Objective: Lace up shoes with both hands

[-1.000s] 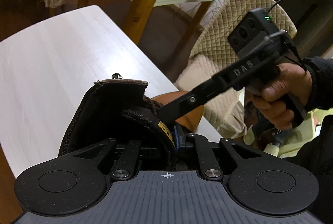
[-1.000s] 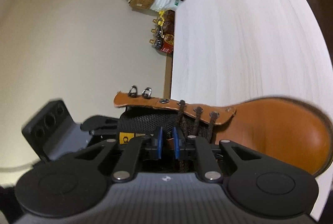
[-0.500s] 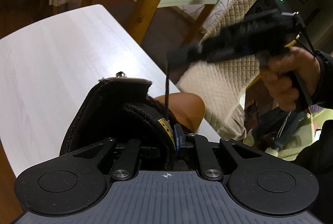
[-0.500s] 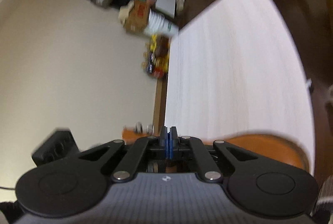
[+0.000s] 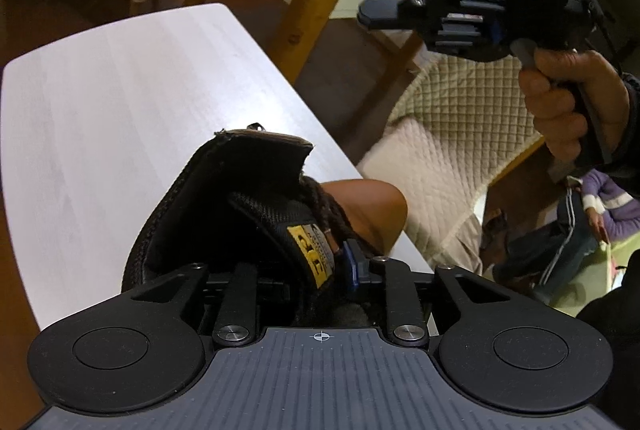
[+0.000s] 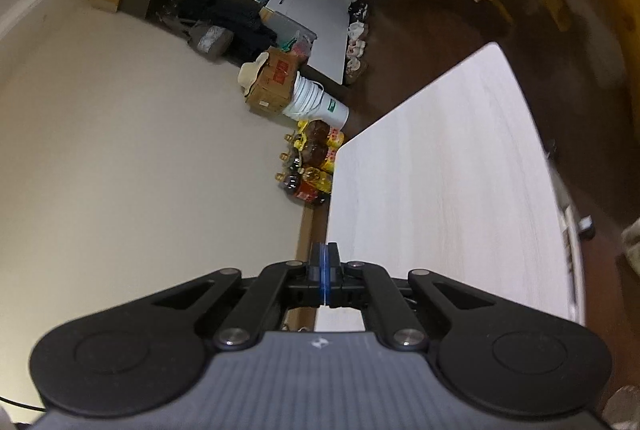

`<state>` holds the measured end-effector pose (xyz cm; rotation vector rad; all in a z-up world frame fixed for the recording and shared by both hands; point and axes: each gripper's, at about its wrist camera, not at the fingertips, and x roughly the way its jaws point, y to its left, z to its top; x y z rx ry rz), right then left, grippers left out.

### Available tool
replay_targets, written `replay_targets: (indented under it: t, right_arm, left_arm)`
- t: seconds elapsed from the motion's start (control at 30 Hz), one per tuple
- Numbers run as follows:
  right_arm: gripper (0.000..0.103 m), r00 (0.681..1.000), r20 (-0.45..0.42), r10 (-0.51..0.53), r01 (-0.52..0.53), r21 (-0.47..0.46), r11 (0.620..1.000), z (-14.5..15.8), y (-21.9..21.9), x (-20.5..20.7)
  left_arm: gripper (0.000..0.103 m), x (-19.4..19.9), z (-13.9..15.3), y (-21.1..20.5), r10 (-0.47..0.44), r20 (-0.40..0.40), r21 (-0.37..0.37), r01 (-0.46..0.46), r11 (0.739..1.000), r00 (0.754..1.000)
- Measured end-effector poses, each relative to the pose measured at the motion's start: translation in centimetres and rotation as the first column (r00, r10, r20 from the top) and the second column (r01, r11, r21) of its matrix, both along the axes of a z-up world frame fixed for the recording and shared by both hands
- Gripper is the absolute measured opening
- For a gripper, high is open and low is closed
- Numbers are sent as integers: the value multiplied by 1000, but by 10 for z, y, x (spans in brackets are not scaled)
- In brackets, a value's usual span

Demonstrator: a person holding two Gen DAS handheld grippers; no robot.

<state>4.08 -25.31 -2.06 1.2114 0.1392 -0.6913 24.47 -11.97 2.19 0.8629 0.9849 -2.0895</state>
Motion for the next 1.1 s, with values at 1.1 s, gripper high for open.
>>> replay_targets:
  t: [1.1]
  right_arm:
    - [5,983,179,-38,-30,364,931,-79,27,20]
  left_arm:
    - [41,-23,70,3,-255,444,-322,419,849,859]
